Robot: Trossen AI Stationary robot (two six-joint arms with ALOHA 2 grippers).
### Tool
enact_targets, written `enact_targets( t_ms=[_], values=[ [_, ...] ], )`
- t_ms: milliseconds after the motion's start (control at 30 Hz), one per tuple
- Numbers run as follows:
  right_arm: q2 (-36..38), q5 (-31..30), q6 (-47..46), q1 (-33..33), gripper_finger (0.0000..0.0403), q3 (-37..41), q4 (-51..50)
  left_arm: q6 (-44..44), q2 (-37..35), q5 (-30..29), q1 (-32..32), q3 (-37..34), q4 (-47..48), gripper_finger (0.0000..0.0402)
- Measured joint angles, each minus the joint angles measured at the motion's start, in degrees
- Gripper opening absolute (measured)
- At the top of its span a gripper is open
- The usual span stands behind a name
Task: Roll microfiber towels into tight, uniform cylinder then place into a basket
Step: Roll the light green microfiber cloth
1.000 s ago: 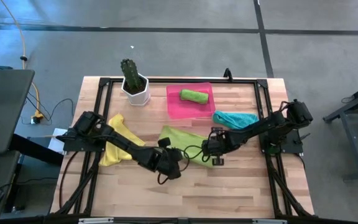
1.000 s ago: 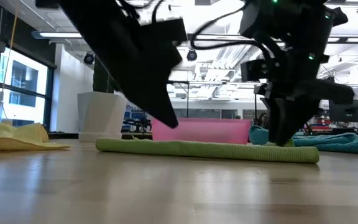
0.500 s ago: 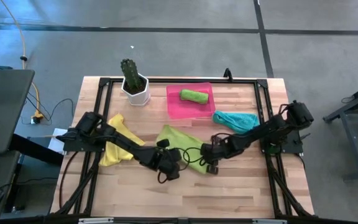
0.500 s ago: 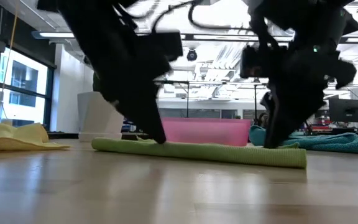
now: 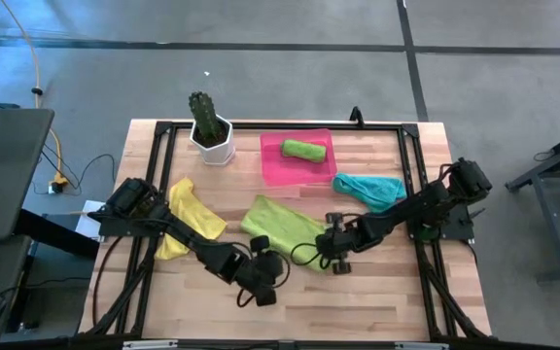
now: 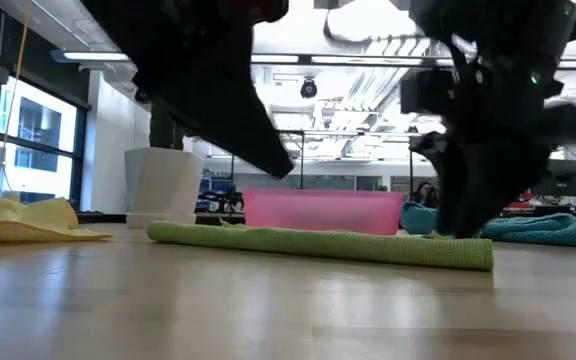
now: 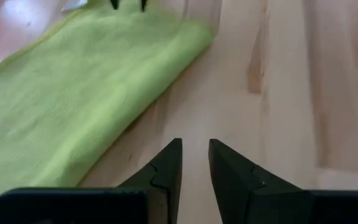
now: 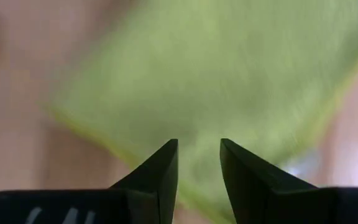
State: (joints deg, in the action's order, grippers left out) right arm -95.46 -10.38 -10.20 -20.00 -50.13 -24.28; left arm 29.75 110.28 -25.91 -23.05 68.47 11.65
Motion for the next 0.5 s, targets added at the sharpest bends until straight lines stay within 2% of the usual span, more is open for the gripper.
enact_targets(
  t_ms=[100, 233, 500],
  values=[
    [0.00, -1.11, -1.08, 0.48, 0.0112, 0.00, -6.41, 1.97, 0.00, 0.01, -0.53, 0.02, -1.98, 0.0069],
    [-0.20, -1.01, -5.62, 0.49, 0.0112, 0.39, -5.03, 3.12, 0.01, 0.12, -1.72, 0.02, -5.18, 0.0069],
    [-5.48, 0.43, -7.45, -1.33, 0.0112, 0.39, 16.97, 3.15, -0.51, 0.51, -4.78, 0.03, -9.02, 0.0069]
  ],
)
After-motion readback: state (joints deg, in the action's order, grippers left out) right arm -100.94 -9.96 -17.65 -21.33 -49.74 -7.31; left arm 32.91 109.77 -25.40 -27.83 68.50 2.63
